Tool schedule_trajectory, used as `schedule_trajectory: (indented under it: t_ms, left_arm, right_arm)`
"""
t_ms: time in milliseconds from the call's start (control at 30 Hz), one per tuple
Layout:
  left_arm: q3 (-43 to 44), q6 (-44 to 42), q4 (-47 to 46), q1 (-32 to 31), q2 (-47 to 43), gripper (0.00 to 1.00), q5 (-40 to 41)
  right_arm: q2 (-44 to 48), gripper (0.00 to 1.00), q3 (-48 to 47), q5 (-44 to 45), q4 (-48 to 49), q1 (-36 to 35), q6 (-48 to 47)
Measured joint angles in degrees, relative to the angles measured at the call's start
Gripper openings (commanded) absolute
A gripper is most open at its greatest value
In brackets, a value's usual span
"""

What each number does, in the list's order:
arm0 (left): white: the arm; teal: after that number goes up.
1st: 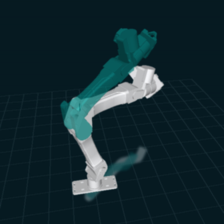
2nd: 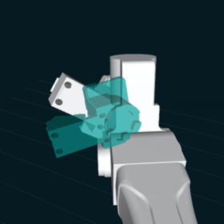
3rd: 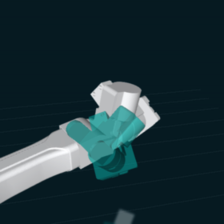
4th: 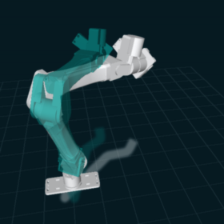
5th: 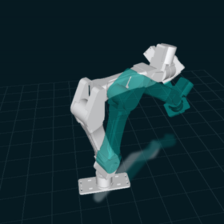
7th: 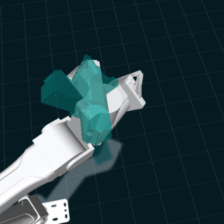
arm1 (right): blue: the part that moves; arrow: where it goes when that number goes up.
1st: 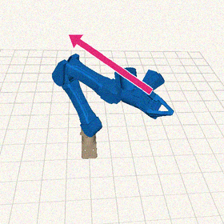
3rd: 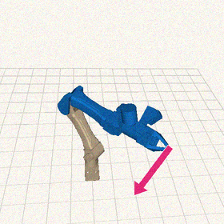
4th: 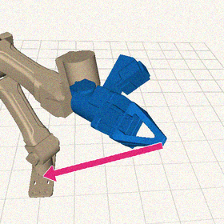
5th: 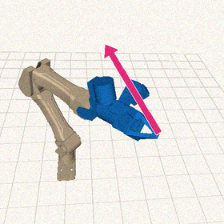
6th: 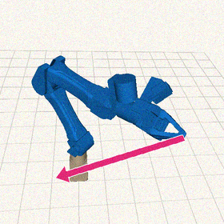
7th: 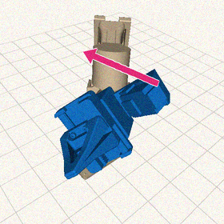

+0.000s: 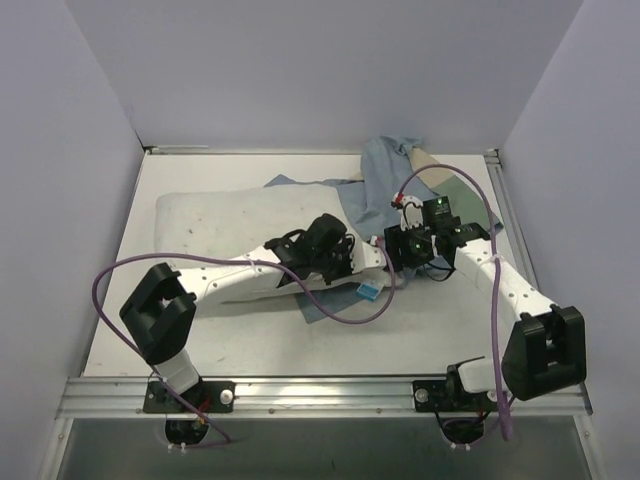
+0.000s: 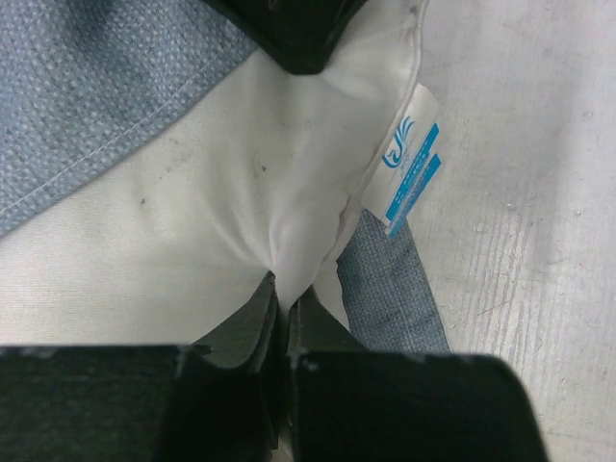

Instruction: Put the pillow into the pillowcase

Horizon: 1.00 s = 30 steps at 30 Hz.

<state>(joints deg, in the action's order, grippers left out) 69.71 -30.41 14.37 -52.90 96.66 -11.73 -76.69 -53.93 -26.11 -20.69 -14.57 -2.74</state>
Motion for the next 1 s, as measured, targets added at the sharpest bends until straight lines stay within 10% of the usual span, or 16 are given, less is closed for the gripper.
schedule_trajectory:
  t_ms: [200,333,1000]
  left_arm:
    - [0.5,1.66,0.0,0.61,0.15,0.0,-0.66]
    - [2.01,4.44,0.09,1.57,1.4,0.0,-1.2]
    - [15.98,41.9,1.68,7.17,8.79,0.0,3.89]
  right_arm:
    - [-0.28,0.35,-1.36,3.48,-1.79,1.29,-0.98]
    - [1.99,0.01,-1.4,4.04,-3.61,1.84,-3.13]
    - [1.22,0.0,-17.18,-9.77,-21.75,-2.27,-1.64]
